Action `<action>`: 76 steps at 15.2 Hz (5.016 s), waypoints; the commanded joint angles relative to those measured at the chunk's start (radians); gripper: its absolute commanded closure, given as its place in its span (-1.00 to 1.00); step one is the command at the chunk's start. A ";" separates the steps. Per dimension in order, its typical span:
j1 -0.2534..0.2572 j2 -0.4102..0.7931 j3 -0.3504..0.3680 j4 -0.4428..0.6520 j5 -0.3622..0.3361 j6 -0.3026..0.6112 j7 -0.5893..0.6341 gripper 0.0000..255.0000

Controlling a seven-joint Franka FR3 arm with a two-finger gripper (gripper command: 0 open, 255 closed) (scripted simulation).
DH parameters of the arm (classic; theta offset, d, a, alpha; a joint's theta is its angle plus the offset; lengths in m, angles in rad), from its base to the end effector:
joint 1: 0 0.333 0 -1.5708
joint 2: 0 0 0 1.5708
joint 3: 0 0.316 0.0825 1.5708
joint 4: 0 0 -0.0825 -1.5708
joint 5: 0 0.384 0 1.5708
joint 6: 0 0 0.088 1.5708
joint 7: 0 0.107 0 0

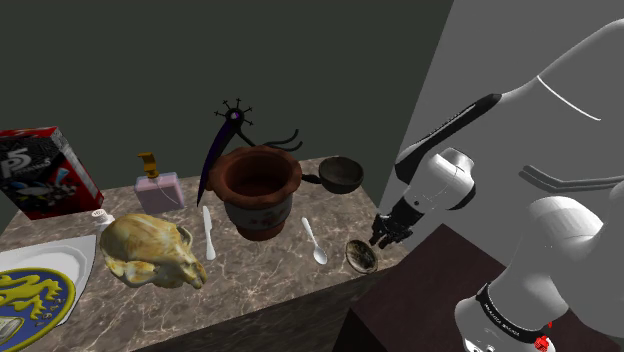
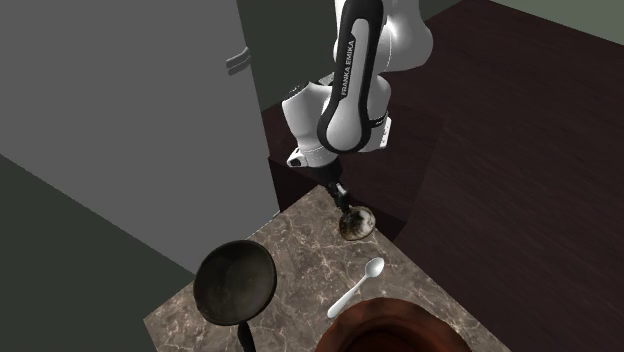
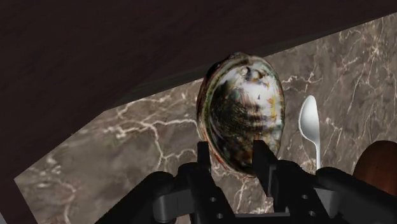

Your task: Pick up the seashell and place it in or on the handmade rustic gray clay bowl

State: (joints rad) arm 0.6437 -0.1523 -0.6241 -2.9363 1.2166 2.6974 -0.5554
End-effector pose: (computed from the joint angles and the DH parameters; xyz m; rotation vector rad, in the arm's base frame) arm 0.2999 -0.0117 0.1944 -2.5059 0.7393 0.0059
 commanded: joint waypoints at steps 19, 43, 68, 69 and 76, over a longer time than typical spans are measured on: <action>-0.477 0.166 0.866 -0.045 -0.453 0.389 0.623 1.00; -0.607 -0.272 0.904 -0.100 -0.819 0.002 0.920 1.00; -0.783 -0.251 0.798 0.218 -1.001 -0.305 0.846 1.00; -0.795 -0.215 0.790 0.252 -1.011 -0.303 0.836 1.00; -0.856 0.025 0.739 0.506 -1.069 -0.325 0.775 1.00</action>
State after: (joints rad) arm -0.2052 -0.1605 0.1216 -2.4666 0.1549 2.3767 0.2284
